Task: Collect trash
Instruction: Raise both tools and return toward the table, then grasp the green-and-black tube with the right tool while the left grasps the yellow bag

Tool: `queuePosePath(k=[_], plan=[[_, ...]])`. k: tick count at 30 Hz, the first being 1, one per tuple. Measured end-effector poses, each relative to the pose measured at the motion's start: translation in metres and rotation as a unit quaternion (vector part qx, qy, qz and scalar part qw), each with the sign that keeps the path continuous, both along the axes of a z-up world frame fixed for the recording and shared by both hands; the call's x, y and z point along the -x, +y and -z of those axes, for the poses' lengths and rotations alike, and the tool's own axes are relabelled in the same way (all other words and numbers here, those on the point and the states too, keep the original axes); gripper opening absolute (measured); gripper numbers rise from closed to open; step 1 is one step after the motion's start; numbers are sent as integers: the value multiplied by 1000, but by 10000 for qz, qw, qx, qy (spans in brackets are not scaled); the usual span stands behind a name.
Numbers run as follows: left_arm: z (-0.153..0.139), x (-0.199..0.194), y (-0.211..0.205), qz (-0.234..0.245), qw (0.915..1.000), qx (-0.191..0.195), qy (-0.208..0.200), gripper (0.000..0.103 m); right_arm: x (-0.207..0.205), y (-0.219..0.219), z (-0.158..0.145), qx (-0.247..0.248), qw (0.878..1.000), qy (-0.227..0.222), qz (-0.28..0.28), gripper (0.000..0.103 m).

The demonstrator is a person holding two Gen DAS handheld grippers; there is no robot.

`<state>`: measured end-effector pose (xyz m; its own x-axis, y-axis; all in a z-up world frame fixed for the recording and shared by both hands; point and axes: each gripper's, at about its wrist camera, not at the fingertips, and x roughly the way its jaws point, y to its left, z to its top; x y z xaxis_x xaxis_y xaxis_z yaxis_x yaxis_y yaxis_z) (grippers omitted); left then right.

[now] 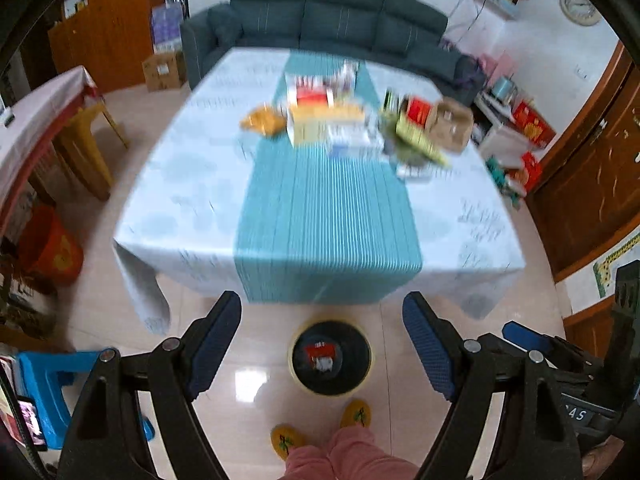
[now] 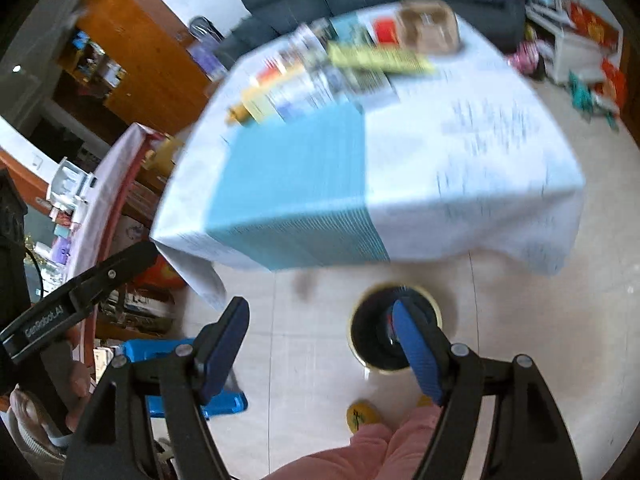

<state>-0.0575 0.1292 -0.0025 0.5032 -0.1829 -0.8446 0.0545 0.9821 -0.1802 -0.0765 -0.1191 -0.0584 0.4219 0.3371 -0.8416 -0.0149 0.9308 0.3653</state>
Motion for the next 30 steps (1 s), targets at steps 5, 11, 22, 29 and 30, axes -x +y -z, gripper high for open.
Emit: queuePosePath(k=[5,11,22,29,30], plan=[[-40,-4,10,-142,9997,10,-204,81,-11,5,-50,210,9988,-446,8,75],[-64,-16,24,-201,9994,-154,-234,81,-23,16,-92,456,9946,-935,-39,75],[-55,-72,46,-636,9979,12,-85,81,-91,12,-111,717,9927,-959,-120,71],[-15,-144,56,-1375,9888,421,386,81,-193,-12,-94,545,9953,-637,-491,48],[-8,-156,57,-1517,9862,465,475,81,-210,-19,-92,503,9956,-583,-528,45]])
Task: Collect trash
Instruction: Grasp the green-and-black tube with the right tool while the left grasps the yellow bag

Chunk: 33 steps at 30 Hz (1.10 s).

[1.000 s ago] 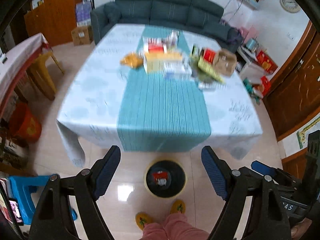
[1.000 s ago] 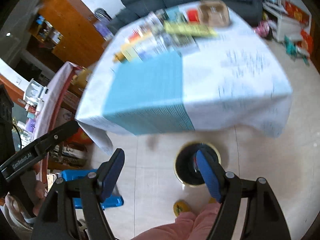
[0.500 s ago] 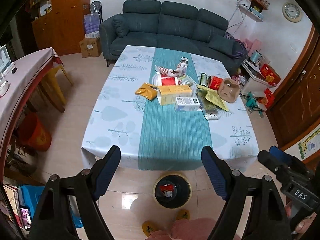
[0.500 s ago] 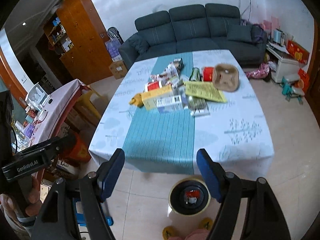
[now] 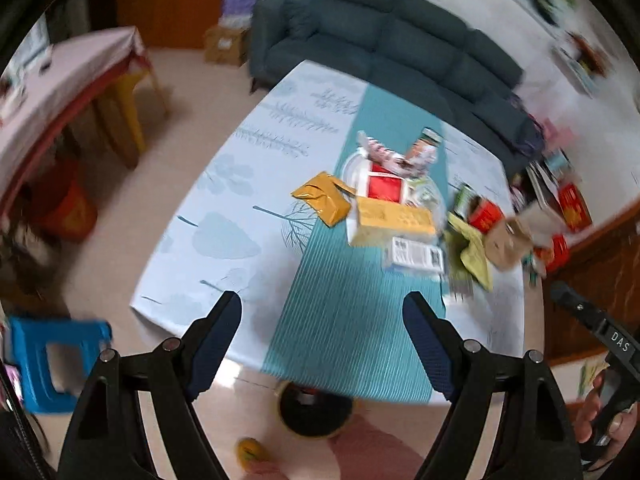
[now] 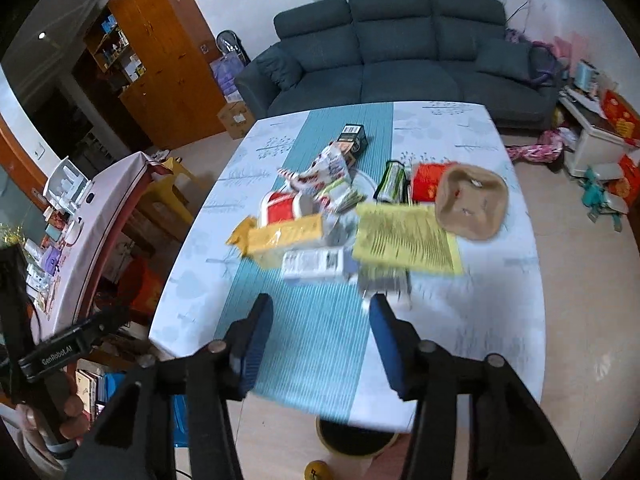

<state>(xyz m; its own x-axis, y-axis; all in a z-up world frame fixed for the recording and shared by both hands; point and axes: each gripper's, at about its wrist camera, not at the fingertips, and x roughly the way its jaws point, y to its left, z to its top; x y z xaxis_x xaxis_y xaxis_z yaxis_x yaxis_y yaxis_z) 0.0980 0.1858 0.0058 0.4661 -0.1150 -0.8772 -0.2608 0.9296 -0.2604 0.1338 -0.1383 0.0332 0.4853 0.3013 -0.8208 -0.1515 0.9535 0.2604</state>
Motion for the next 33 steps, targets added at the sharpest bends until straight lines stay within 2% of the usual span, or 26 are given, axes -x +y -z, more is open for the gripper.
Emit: queuePosePath(k=[5,11,17,21,28,30,33], plan=[[42,-57,-1,-524,9975,216,419,81,-79,-29,16,-203,9992,345,-92,45],[78,-111,4,-1102,9900,536,702,81,-172,-32,64,-209,9946,952,-344,45],[101,-150,10,-1409,9839,595,926,81,-229,-21,112,6,9892,1431,-299,45],[120,-168,13,-1586,9788,697,1096,81,-250,-22,136,-39,9837,1796,-119,45],[144,-182,17,-1827,9707,814,1329,81,-259,-18,163,118,9780,2083,-16,44],[149,-184,18,-1879,9690,867,1348,74,-258,-17,169,110,9768,2138,-41,28],[157,-185,19,-1942,9656,960,1436,71,-255,-17,172,44,9770,2128,-97,27]])
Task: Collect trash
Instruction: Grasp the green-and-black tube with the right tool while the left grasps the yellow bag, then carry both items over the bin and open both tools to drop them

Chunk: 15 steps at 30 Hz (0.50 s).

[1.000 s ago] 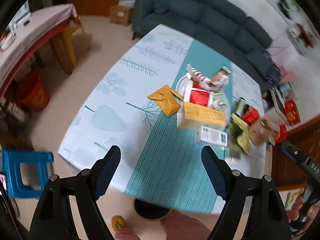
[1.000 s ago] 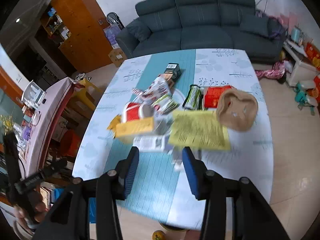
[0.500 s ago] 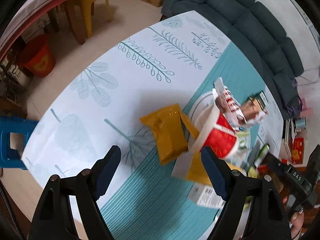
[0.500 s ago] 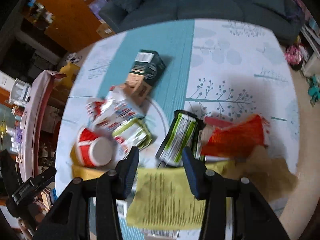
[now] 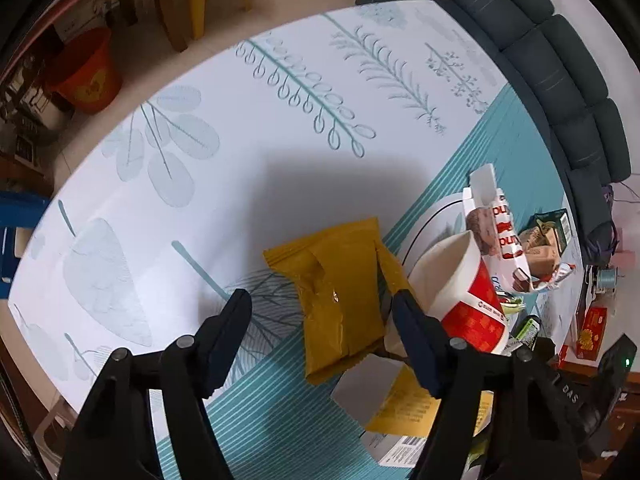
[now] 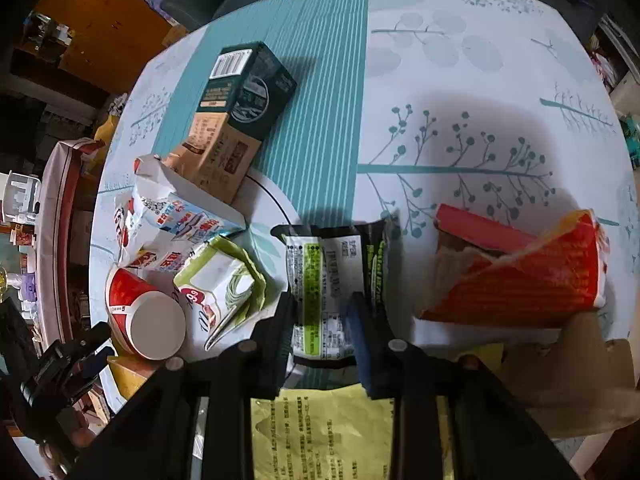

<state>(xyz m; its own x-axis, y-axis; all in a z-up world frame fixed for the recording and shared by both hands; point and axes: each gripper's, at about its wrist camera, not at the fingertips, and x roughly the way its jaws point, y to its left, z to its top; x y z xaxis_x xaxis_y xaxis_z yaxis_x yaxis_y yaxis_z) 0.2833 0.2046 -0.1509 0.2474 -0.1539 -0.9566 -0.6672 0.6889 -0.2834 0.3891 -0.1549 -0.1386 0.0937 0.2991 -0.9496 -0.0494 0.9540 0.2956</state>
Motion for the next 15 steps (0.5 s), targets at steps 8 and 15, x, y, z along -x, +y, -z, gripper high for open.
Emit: queuePosePath(k=[8,15], plan=[[7,-6,-9,140,9998,-122,83,34,7,5,-8,-251,9989,-213,-340,12],[-4,0,-9,145,9998,-151,-38,11,17,11,-30,-751,9947,-463,-534,10]])
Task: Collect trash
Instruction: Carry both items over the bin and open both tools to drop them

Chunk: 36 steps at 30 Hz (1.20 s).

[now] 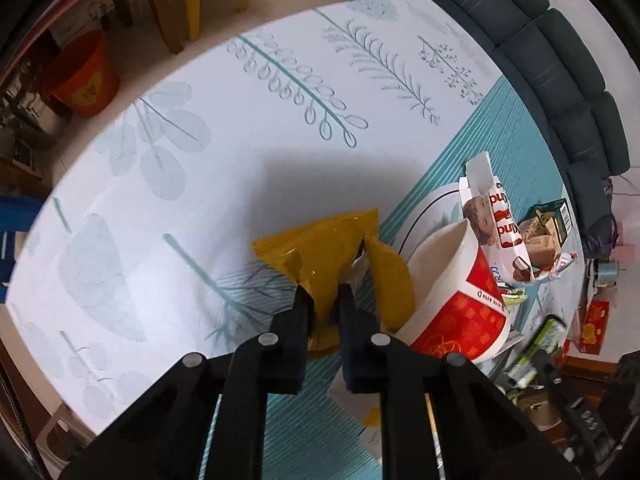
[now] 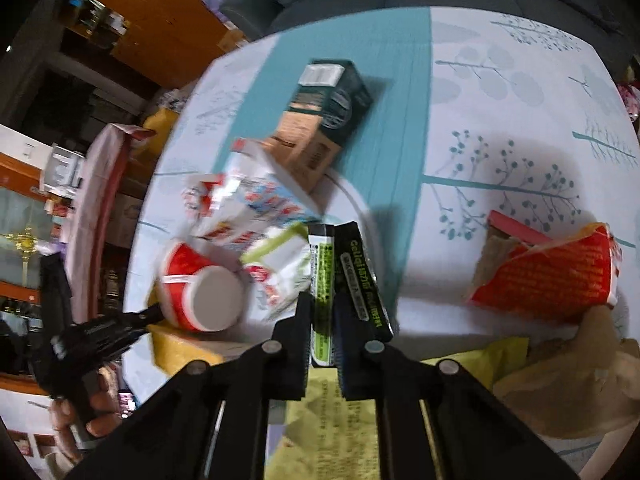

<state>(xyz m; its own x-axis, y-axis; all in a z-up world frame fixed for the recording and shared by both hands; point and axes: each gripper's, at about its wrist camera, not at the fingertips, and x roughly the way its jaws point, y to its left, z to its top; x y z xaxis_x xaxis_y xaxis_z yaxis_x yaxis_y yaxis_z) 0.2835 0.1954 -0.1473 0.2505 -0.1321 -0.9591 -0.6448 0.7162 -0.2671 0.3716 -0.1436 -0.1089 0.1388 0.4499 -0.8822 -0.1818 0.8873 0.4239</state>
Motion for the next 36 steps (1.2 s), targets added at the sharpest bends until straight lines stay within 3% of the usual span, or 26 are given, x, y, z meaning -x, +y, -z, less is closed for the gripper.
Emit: queuePosePath(k=[9,16,21,27,31,36], plan=[[-43,43,3,165,9992,-160,-322,11,21,-3,-49,-515,9981,-327,1,10],[-87,97,-5,528,9965,-316,-563,11,65,2,-87,-864,9952,-454,-55,10],[-112,143,-8,701,9937,-363,-794,11,112,11,-98,-886,9948,-460,-195,10],[-137,206,-5,1238,9864,-420,-998,11,176,22,-100,-899,9951,-411,-89,10],[-143,240,-4,1717,9783,-544,-1027,11,227,31,-97,-876,9952,-398,172,10],[-140,285,10,2146,9700,-416,-1062,11,282,40,-90,-804,9946,-345,560,10]])
